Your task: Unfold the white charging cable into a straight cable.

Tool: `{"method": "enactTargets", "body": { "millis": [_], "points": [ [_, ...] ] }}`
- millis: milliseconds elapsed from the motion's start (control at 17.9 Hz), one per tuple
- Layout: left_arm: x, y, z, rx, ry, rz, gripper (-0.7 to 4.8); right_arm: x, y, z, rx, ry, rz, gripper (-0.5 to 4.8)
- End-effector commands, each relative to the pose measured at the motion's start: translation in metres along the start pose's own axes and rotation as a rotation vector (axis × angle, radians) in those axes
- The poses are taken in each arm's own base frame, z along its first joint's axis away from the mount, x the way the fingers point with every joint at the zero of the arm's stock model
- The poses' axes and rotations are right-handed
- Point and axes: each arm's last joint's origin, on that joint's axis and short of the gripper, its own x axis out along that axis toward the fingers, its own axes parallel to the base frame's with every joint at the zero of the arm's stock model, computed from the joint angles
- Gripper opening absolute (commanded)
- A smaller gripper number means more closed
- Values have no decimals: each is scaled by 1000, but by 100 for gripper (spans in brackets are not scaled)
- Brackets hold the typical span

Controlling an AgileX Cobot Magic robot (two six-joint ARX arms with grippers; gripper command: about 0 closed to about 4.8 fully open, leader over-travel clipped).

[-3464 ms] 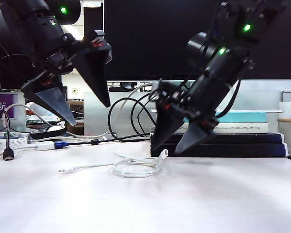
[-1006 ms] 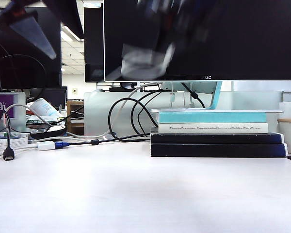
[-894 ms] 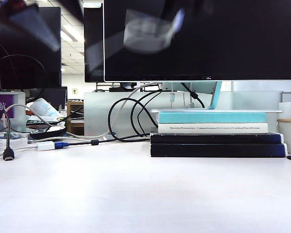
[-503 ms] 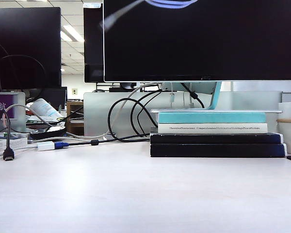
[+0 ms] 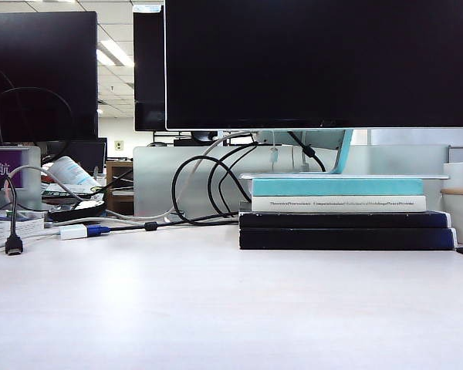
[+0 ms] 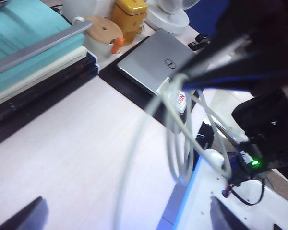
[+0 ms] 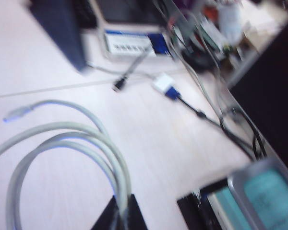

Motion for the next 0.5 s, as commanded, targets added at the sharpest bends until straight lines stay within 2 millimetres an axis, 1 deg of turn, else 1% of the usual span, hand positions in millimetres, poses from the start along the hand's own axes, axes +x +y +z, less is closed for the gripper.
{"method": "enactTargets", "body": {
  "millis": [56, 279, 335, 391, 503],
  "points": [
    [-1, -3, 2, 26, -19, -71, 479, -6, 5, 6, -84, -33, 4, -2],
    [-1, -4, 2, 53, -15, -88, 479, -12, 6, 6, -95, -44, 1, -2],
    [-1, -4, 1, 68, -8, -87, 479, -16, 7, 7, -114, -52, -3, -2],
    [-1, -4, 0, 76, -1, -89, 479, -28, 10, 10, -122, -98, 8, -2],
    [-1, -4, 0, 102, -3, -92, 479, -35, 12, 11, -125, -126, 18, -2]
  ]
}}
